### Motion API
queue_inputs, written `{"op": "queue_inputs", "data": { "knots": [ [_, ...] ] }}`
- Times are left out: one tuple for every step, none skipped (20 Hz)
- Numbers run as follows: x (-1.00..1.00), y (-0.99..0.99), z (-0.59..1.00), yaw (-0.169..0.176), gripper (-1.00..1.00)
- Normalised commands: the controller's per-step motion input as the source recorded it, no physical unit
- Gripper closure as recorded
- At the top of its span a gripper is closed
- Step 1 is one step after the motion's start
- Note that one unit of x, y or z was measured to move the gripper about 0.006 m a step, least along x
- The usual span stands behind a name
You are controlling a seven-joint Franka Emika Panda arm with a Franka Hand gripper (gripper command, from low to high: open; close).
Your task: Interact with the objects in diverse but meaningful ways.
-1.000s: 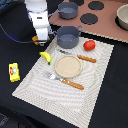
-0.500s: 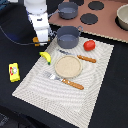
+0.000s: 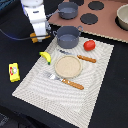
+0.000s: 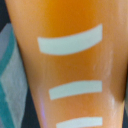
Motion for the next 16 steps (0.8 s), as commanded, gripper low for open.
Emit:
{"op": "queue_inputs", "data": {
  "knots": [
    [0.08, -0.37, 0.52, 0.011, 1.0],
    [0.2, -0.35, 0.28, 0.0, 1.0],
    [0.25, -0.35, 0.14, 0.0, 1.0],
    [0.28, -0.36, 0.09, 0.0, 1.0],
    [0.4, -0.41, 0.11, 0.0, 1.0],
    [0.55, -0.51, 0.16, 0.0, 1.0],
    [0.74, -0.49, 0.19, 0.0, 1.0],
    [0.79, -0.51, 0.21, 0.0, 1.0],
    [0.79, -0.5, 0.19, 0.0, 1.0],
    [0.78, -0.49, 0.22, 0.0, 1.0],
    [0.75, -0.49, 0.24, 0.0, 1.0],
    [0.75, -0.49, 0.26, 0.0, 1.0],
    [0.74, -0.49, 0.29, 0.0, 1.0],
    [0.74, -0.5, 0.33, 0.0, 1.0],
    [0.72, -0.49, 0.4, -0.012, 1.0],
    [0.74, -0.45, 0.43, -0.015, 1.0]
  ]
}}
